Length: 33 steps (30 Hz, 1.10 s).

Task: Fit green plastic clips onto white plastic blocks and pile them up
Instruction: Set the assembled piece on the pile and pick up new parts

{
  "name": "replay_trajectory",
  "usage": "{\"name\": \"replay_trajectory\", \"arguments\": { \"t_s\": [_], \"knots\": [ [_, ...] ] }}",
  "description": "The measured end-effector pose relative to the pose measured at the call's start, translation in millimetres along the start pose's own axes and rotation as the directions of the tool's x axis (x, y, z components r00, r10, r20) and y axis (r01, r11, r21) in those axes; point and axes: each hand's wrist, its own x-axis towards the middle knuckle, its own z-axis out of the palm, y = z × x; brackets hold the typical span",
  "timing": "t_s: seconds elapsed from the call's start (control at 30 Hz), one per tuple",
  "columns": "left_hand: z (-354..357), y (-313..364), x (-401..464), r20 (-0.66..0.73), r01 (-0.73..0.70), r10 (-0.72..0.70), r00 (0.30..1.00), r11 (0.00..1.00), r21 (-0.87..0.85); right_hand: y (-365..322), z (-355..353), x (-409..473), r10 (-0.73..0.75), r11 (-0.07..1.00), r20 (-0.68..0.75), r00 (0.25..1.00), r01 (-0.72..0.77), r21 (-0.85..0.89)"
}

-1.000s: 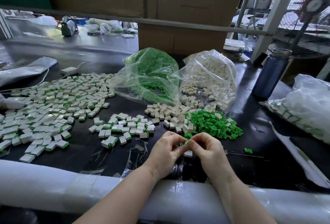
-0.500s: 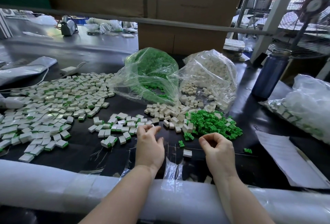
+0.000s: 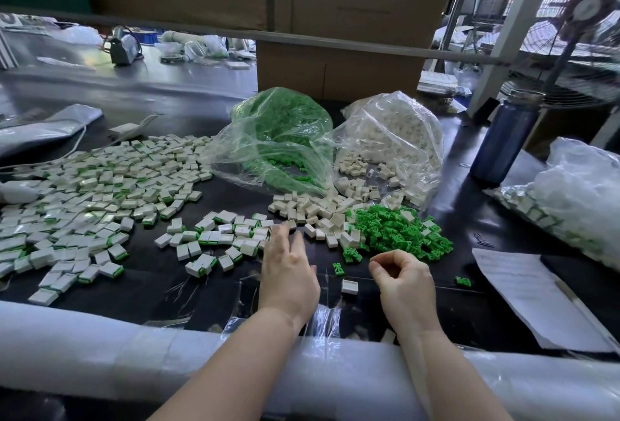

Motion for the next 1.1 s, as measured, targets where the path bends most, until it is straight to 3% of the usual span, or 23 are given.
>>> {"name": "replay_trajectory", "arguments": {
  "t_s": [0.17, 0.37, 0.63, 0.77, 1.1],
  "knots": [
    [8.1, -0.8, 6.7, 0.131, -0.074, 0.059, 0.990, 0.991, 0.113, -5.0, 5.0, -4.7, -0.129, 0.985, 0.150, 0.980, 0.144, -0.094],
    [13.6, 0.1, 11.6, 0.249, -0.093, 0.042, 0.968, 0.976, 0.199, -7.1, 10.6, -8.2, -0.181, 0.872, 0.311, 0.933, 0.298, -0.388],
    [5.9, -2.5, 6.7, 0.021, -0.109, 0.109, 0.994, 0.994, -0.007, -4.4, 11.2, -6.3, -0.189, 0.902, 0.251, 0.949, 0.269, -0.338],
    [5.8, -2.5, 6.2, 0.070, -0.097, 0.096, 0.993, 0.995, 0.010, -2.1, 11.2, -4.4, -0.192, 0.914, 0.208, 0.959, 0.252, -0.318],
    [7.1, 3.2, 20.7, 0.254, -0.013, -0.050, 0.966, 0.971, 0.239, -0.8, 12.1, -3.5, -0.200, 0.930, 0.167, 0.965, 0.241, -0.277]
  ]
}}
